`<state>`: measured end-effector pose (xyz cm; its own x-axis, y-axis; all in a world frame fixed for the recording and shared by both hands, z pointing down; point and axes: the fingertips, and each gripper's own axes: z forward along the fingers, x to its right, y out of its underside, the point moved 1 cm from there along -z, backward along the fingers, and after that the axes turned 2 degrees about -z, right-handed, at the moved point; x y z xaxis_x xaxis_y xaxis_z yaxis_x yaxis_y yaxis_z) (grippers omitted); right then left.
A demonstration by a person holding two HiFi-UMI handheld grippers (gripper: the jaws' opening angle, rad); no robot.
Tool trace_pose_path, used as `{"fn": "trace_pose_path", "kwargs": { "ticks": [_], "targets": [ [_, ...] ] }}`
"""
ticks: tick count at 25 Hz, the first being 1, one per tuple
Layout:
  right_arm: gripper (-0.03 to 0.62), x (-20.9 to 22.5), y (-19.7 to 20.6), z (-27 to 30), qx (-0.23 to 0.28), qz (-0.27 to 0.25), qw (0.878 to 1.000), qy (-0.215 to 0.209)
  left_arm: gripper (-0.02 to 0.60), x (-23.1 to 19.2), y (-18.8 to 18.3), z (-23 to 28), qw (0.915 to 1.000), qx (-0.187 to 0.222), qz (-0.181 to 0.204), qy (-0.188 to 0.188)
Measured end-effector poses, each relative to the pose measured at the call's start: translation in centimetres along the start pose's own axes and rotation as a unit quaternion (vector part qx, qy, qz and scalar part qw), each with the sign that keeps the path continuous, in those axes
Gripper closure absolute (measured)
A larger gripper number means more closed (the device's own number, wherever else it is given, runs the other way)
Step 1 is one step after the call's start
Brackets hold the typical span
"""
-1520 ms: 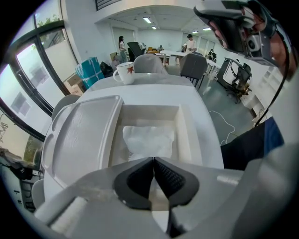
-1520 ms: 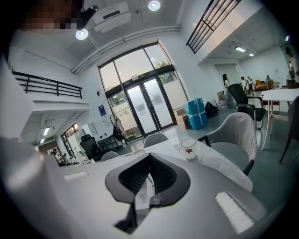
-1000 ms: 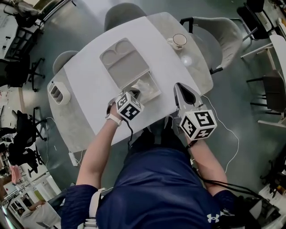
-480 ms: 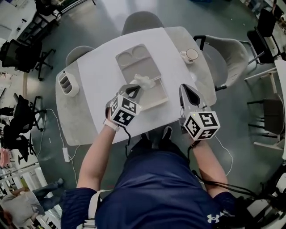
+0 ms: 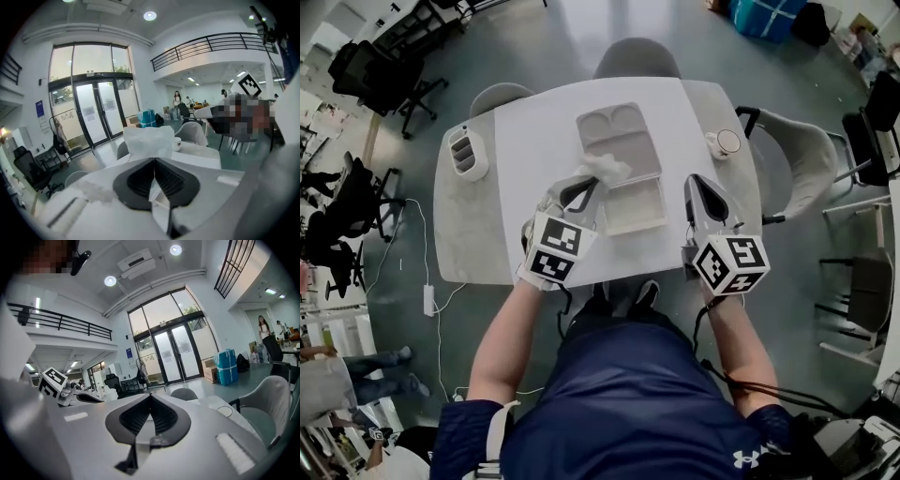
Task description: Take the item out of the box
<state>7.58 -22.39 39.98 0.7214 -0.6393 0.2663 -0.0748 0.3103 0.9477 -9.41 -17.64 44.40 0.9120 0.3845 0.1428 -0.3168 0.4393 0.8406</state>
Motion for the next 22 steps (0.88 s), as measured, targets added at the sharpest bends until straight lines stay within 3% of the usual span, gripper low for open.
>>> {"fn": "trace_pose_path", "kwargs": {
  "ticks": [4,9,12,17,22],
  "targets": [
    [0.592,-0.9,0.5,1.1,-0.008,-0.002,1.0,-0.017,0.574,-2.3,1.6,-1.5,0.9961,0.007,-0.081,-0.034],
    [0.592,-2.2,0.9,2.5,-0.014,-0.005,1.0,-0.023,0.575,-5.4,4.6,-3.0,0.988,0.003,-0.138,-0.069],
    [0.592,-3.3,1.1,3.2,-0.017,-0.005,1.0,-0.023,0.574,-7.4,7.3,-3.4,0.977,-0.004,-0.197,-0.082],
    [0.592,-4.5,1.9,4.5,-0.027,-0.004,0.999,-0.019,0.574,-9.1,14.0,-2.6,0.9615,-0.048,-0.255,-0.091],
    [0.592,-5.3,3.2,5.8,-0.041,-0.003,0.999,-0.008,0.574,-8.5,21.0,-0.7,0.9346,-0.116,-0.33,-0.064]
  ]
}}
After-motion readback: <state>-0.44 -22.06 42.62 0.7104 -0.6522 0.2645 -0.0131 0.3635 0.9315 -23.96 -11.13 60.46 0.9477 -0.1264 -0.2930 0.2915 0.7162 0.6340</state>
